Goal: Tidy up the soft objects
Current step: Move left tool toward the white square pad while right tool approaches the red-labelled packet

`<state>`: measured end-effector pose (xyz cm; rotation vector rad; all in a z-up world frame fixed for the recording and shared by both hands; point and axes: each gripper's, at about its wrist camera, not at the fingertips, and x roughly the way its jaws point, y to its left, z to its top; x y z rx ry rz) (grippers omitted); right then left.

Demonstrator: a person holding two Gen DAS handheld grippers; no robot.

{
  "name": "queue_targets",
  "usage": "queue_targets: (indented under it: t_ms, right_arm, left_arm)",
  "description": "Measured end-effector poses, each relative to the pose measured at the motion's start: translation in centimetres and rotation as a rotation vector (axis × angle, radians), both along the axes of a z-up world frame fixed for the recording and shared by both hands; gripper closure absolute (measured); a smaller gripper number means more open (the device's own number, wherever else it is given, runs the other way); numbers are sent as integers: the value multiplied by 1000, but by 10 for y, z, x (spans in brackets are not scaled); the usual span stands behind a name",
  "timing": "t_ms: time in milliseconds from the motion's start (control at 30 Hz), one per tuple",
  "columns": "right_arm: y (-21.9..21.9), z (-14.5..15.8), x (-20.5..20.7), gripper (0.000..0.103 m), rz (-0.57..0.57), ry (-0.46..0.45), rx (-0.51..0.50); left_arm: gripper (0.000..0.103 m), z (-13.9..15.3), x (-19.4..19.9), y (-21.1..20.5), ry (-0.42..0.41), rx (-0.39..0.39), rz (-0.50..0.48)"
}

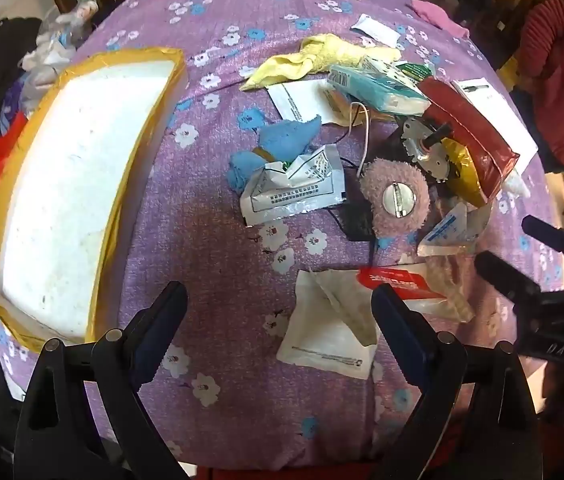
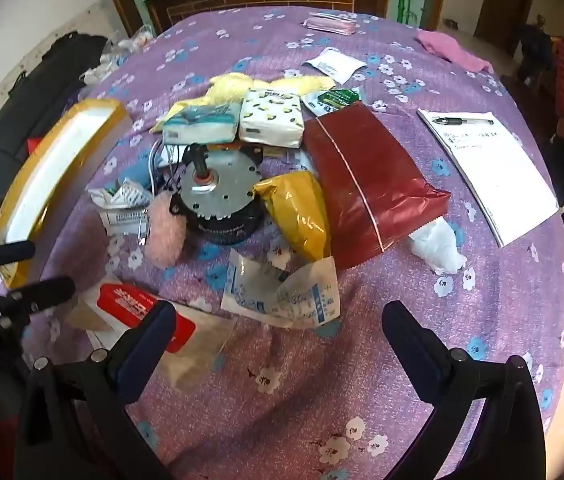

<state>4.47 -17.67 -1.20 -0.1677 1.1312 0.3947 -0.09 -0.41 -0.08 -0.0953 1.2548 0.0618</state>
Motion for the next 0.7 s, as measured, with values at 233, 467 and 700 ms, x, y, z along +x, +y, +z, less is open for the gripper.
queue_targets:
  t_ms: [233,467,700]
  right_arm:
    - [4,-5,-8,1,-5,-17,-62]
    - [-1,-6,-11,1,2,29,-53]
    - [-3,-8,-11,1,-14,37,-56]
  left_arm:
    - [9,-11,1,-3,48,-42,21]
    - [9,-13,12,3,98,-64,-10]
    - [9,-16,18,6,126,-74,-35]
